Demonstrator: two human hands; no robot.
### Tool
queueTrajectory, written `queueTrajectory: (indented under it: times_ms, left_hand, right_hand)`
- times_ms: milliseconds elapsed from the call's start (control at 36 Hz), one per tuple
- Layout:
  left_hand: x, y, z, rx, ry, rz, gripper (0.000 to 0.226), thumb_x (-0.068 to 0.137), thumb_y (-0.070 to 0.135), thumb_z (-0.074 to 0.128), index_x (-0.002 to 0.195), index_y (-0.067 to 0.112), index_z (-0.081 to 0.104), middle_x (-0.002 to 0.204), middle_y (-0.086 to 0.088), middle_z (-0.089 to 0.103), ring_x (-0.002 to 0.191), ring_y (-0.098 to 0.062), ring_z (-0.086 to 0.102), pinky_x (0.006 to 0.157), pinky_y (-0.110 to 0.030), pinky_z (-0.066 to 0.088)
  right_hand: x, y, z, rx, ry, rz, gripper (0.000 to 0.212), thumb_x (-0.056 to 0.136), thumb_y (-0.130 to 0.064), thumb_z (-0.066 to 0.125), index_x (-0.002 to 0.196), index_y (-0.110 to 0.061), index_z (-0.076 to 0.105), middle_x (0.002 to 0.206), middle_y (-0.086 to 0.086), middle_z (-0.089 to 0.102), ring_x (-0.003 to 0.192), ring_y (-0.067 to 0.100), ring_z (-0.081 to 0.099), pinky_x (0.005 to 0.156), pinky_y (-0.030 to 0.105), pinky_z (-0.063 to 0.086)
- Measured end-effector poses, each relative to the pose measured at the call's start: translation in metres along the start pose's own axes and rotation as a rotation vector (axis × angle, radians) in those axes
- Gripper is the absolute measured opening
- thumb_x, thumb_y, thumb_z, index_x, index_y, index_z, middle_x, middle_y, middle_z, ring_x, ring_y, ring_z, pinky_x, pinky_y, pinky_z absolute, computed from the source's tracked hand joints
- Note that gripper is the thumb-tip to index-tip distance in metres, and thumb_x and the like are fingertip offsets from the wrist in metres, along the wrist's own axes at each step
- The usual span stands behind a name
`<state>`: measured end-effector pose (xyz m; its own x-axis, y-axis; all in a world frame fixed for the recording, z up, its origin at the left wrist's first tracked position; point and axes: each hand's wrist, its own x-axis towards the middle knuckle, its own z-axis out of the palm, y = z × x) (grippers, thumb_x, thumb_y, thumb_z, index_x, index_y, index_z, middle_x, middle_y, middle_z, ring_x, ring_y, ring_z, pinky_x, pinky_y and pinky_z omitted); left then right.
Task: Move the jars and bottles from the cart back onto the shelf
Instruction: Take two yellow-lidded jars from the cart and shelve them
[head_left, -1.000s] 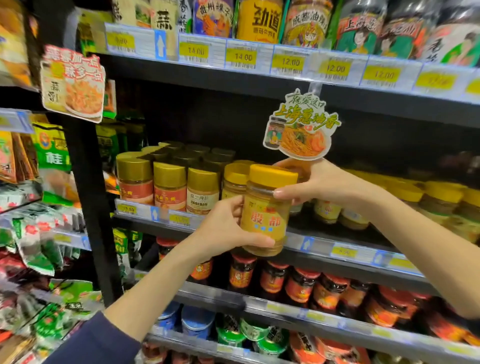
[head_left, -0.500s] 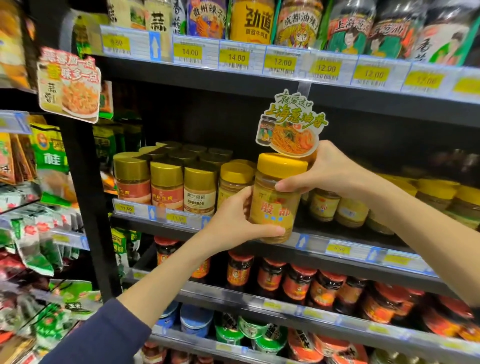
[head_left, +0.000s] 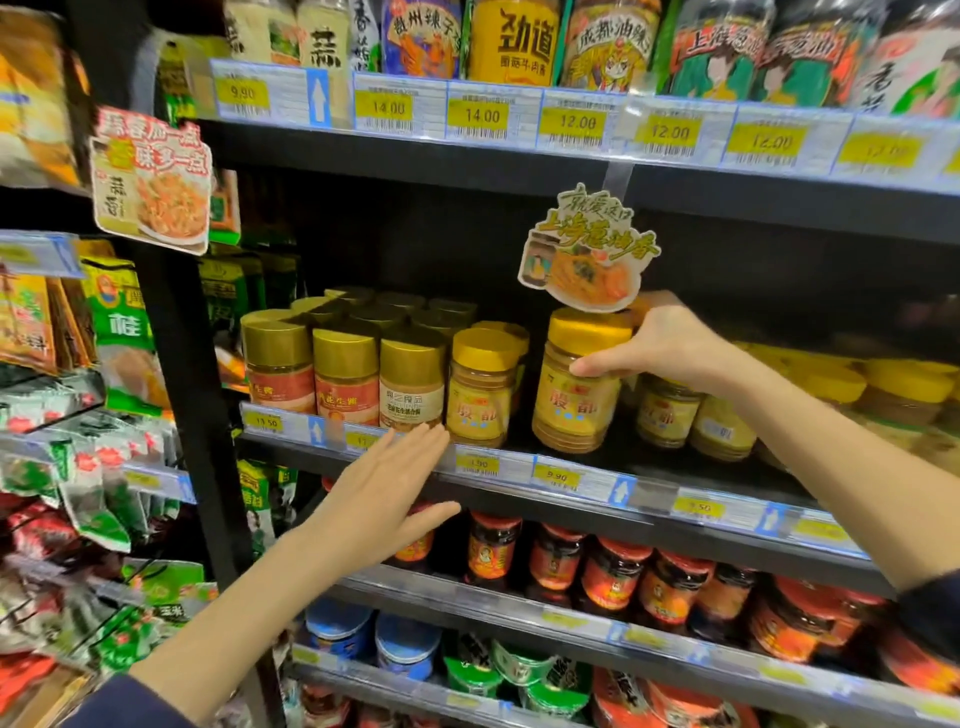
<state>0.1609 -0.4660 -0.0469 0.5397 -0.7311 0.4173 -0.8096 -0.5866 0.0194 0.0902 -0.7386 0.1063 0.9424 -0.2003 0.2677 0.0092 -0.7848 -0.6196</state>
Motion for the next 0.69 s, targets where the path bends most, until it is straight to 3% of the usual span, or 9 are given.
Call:
queueTrajectory:
  times_ms: [83, 139, 222, 306, 472, 583, 694]
  left_hand:
    - [-0.002, -0.005, 0.004, 0.036, -0.025, 0.044, 0.092, 0.081, 0.072, 0.0, 0.148, 0.013, 0.02, 0.153, 0.001, 0.017, 0.142, -0.013, 0.012, 0.114, -0.039, 0.004]
    - [-0.002, -0.004, 0.004, 0.035, -0.024, 0.046, 0.088, 0.083, 0.07, 0.004, 0.149, 0.013, 0.019, 0.153, 0.002, 0.013, 0.14, -0.012, 0.008, 0.113, -0.039, 0.003]
    - [-0.004, -0.004, 0.005, 0.089, -0.022, 0.033, 0.078, 0.089, 0.063, 0.016, 0.146, 0.011, 0.028, 0.151, -0.003, 0.028, 0.138, -0.014, 0.02, 0.111, -0.044, 0.015]
    - [-0.005, -0.005, 0.008, 0.114, -0.003, 0.026, 0.073, 0.091, 0.058, 0.025, 0.144, 0.009, 0.032, 0.149, -0.004, 0.035, 0.137, -0.015, 0.028, 0.108, -0.047, 0.022]
    - [-0.006, -0.004, 0.009, 0.115, -0.001, 0.022, 0.071, 0.092, 0.058, 0.026, 0.145, 0.01, 0.031, 0.15, -0.002, 0.033, 0.138, -0.014, 0.024, 0.109, -0.047, 0.02]
    - [-0.005, -0.004, 0.008, 0.104, 0.019, 0.033, 0.07, 0.092, 0.055, 0.027, 0.144, 0.009, 0.033, 0.148, -0.003, 0.036, 0.137, -0.013, 0.025, 0.109, -0.046, 0.019]
    - [-0.004, -0.004, 0.009, 0.04, 0.039, 0.043, 0.072, 0.091, 0.056, 0.026, 0.145, 0.009, 0.029, 0.151, -0.003, 0.03, 0.138, -0.012, 0.017, 0.112, -0.044, 0.01]
  right_hand:
    - [0.008, 0.01, 0.009, -0.003, 0.003, 0.014, 0.123, 0.016, -0.075, 0.077, 0.123, -0.02, 0.053, 0.114, 0.001, 0.064, 0.103, 0.017, 0.061, 0.089, 0.041, 0.054]
    - [0.012, 0.015, 0.016, -0.007, 0.017, 0.021, 0.116, 0.025, -0.067, 0.082, 0.125, -0.017, 0.049, 0.116, 0.002, 0.061, 0.104, 0.017, 0.059, 0.091, 0.04, 0.053]
    - [0.018, 0.024, 0.024, -0.021, 0.019, 0.055, 0.102, 0.039, -0.053, 0.087, 0.125, -0.014, 0.049, 0.116, 0.002, 0.06, 0.103, 0.017, 0.058, 0.09, 0.036, 0.053]
    - [0.021, 0.03, 0.031, 0.005, -0.016, 0.087, 0.11, 0.031, -0.058, 0.086, 0.126, -0.016, 0.05, 0.121, 0.005, 0.06, 0.106, 0.019, 0.059, 0.09, 0.038, 0.053]
    - [0.025, 0.033, 0.038, 0.044, -0.063, 0.125, 0.117, 0.027, -0.057, 0.085, 0.13, -0.016, 0.049, 0.123, 0.005, 0.06, 0.107, 0.019, 0.06, 0.088, 0.038, 0.055]
    - [0.027, 0.032, 0.037, 0.084, -0.127, 0.119, 0.094, 0.047, -0.038, 0.088, 0.129, -0.015, 0.049, 0.115, 0.002, 0.062, 0.103, 0.016, 0.062, 0.079, 0.032, 0.057]
    - [0.026, 0.029, 0.034, 0.106, -0.164, 0.101, 0.103, 0.038, -0.045, 0.085, 0.13, -0.016, 0.048, 0.117, 0.001, 0.061, 0.104, 0.015, 0.061, 0.085, 0.034, 0.055]
